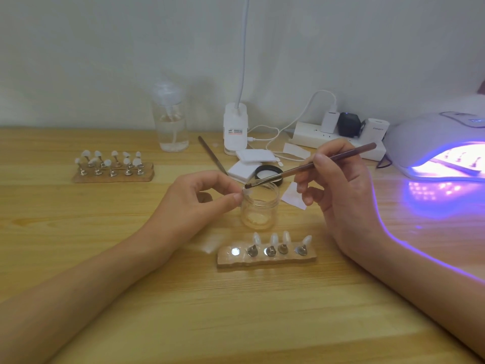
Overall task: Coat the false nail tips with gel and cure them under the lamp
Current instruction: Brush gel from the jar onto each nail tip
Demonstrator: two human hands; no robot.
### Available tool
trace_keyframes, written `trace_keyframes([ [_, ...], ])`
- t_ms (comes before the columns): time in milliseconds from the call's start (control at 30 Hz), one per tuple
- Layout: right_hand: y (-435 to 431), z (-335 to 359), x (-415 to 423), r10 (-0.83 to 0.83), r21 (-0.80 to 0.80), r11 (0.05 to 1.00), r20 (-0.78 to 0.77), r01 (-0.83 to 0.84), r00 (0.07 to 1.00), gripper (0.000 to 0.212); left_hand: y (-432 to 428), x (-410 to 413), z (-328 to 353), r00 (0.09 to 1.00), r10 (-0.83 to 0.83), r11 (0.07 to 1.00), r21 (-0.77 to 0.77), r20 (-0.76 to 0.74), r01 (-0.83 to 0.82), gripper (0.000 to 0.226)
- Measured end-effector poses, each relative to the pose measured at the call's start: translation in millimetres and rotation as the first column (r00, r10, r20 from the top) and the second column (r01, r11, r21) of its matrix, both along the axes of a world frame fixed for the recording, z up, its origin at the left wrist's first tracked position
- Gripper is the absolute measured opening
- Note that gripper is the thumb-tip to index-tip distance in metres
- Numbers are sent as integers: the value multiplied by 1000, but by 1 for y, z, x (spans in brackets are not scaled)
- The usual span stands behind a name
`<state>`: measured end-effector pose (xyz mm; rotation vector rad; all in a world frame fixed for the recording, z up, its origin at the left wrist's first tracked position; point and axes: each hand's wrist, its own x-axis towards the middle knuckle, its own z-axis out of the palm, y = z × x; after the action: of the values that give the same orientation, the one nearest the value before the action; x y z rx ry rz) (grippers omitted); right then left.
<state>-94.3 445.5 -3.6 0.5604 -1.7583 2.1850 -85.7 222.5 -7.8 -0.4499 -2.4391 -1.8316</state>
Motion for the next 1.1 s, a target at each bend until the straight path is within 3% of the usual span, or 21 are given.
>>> trace_keyframes([
  [300,2,0,0,-105,74,992,1,105,994,9,0,0,0,1000,-7,1000,1,13,7,12],
  [500,-1,2,3,-24,31,999,-42,26,999,12,1,-1,2,999,0,1000,-4,54,0,11],
  [733,0,0,2,-113,65,991,-26,114,993,8,2,0,6,993,-1,1000,-1,117,1,11],
  [933,-2,2,4,-16,49,999,-60,19,998,9,3,1,8,990,1,1000,5,138,-2,10],
  [1100,-1,1,3,-80,68,994,-26,82,996,8,4,1,9,990,1,1000,11,140,-2,7],
])
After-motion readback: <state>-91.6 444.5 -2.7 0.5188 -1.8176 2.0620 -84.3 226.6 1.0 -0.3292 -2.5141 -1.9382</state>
